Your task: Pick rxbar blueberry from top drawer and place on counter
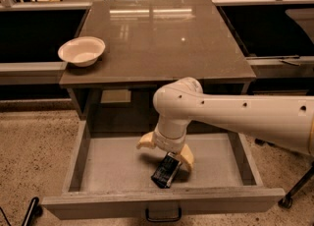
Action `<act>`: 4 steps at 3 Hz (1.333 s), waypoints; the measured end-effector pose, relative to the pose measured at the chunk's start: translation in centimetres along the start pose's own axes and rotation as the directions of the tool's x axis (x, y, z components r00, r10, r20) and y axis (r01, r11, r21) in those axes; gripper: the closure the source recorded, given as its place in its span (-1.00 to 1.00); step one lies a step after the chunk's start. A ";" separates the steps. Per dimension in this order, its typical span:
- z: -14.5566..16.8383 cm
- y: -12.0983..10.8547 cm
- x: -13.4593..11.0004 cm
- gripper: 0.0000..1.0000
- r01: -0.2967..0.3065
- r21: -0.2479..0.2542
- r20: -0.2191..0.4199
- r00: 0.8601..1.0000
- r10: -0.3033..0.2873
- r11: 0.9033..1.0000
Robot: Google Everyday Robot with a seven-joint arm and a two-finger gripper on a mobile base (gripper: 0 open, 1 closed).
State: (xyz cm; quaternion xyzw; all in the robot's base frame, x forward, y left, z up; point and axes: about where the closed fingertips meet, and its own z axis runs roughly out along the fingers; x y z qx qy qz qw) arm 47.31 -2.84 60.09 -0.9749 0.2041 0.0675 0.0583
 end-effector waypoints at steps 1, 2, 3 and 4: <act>0.4 0.0 0.0 -1.00 -0.025 0.008 -0.032 0.999 0.025 1.000; 0.9 0.2 -0.2 -0.49 -0.028 0.024 -0.057 0.998 0.029 0.999; 1.2 0.2 -0.2 -0.02 -0.034 0.012 -0.075 0.997 0.035 0.999; 0.9 0.1 -0.3 0.45 -0.031 0.008 -0.075 0.997 0.032 0.999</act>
Offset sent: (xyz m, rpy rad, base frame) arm -0.0046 0.0010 -0.0086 0.0138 -0.0864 -0.0460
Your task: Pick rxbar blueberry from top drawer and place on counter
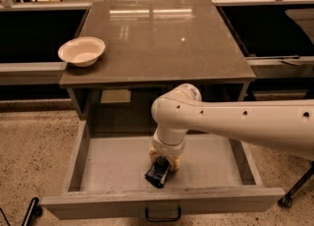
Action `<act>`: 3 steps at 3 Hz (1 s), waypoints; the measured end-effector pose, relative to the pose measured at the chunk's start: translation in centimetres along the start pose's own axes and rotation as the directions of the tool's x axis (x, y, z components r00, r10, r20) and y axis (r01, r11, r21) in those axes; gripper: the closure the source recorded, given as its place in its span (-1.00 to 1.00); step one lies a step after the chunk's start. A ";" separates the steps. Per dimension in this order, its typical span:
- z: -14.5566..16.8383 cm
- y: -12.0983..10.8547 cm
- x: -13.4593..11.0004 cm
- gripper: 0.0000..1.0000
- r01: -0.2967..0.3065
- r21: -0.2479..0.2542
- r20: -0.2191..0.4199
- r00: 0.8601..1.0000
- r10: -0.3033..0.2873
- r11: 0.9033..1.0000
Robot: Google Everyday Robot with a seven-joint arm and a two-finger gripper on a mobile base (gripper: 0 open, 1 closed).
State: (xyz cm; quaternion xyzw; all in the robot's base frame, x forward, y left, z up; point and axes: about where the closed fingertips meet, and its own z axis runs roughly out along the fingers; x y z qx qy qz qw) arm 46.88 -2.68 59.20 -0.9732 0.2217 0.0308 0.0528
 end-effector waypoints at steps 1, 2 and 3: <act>0.0 -0.2 -0.1 0.91 0.006 -0.001 0.006 1.000 -0.006 1.000; -0.6 -1.0 0.2 1.00 0.017 0.041 0.082 0.996 -0.020 0.999; -7.2 -3.3 1.8 1.00 0.054 0.207 0.212 0.972 -0.099 0.977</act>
Offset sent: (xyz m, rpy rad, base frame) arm 0.0391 0.0258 0.0506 0.3989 0.2759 0.0918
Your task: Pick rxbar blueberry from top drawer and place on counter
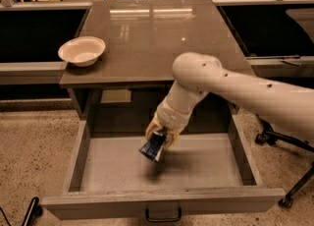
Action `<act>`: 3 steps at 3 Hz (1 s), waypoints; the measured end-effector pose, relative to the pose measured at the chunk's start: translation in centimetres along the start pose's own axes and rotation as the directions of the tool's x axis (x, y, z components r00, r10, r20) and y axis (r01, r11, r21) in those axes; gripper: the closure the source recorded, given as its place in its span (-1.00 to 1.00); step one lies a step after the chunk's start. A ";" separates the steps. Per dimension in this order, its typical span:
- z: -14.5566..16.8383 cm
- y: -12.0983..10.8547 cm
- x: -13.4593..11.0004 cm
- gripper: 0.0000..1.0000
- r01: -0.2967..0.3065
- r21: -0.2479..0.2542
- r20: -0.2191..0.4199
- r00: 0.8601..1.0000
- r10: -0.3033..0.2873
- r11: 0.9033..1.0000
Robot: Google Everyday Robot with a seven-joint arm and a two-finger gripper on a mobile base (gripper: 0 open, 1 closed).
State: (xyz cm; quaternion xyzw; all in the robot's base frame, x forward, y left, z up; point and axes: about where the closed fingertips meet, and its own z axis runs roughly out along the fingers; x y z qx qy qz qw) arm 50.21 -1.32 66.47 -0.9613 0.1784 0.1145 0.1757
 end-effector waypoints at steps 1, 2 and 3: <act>-5.5 -2.6 -0.2 1.00 0.078 0.086 0.002 0.997 -0.079 0.993; -9.8 -4.4 -1.0 1.00 0.144 0.135 -0.037 0.989 -0.140 0.980; -13.7 -6.1 -1.6 1.00 0.172 0.167 -0.103 0.982 -0.157 0.971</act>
Offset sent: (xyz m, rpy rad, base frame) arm 0.0311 0.0073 0.1754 0.1871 -0.2328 0.1254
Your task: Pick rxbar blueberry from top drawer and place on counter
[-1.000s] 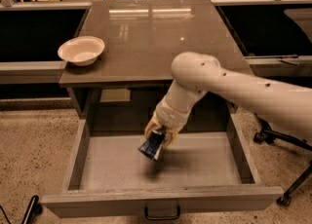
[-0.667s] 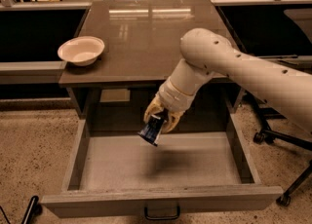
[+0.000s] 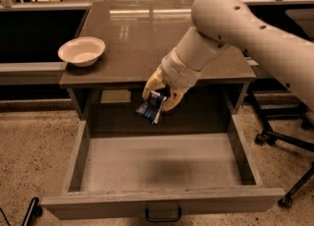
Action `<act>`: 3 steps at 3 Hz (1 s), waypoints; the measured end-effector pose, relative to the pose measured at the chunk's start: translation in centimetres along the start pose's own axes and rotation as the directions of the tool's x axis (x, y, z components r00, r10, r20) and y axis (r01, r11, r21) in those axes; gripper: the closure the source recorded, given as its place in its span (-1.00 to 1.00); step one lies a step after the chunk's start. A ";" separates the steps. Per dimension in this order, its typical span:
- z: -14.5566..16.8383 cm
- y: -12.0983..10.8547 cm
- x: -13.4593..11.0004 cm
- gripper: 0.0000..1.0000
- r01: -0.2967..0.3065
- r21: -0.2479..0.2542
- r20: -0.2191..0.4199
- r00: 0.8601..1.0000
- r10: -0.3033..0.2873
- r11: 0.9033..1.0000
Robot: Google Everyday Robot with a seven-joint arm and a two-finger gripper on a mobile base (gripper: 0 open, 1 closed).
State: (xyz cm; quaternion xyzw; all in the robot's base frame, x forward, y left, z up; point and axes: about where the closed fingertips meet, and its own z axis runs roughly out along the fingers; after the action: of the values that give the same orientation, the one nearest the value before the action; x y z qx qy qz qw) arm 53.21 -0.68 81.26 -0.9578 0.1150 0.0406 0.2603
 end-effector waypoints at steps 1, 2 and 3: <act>-3.2 -2.2 2.8 1.00 -0.137 0.045 -0.116 0.983 0.141 0.990; -3.1 -2.3 6.7 1.00 -0.311 0.052 -0.177 0.932 0.315 0.949; -3.6 -1.6 11.1 1.00 -0.505 0.107 -0.202 0.833 0.516 0.857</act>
Offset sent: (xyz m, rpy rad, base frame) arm 0.1136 -0.0251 0.0234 -0.0510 0.1930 -0.8457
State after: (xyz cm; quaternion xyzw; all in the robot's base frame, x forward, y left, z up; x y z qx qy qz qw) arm 64.48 -3.38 83.67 -0.8841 0.3957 -0.0023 0.2487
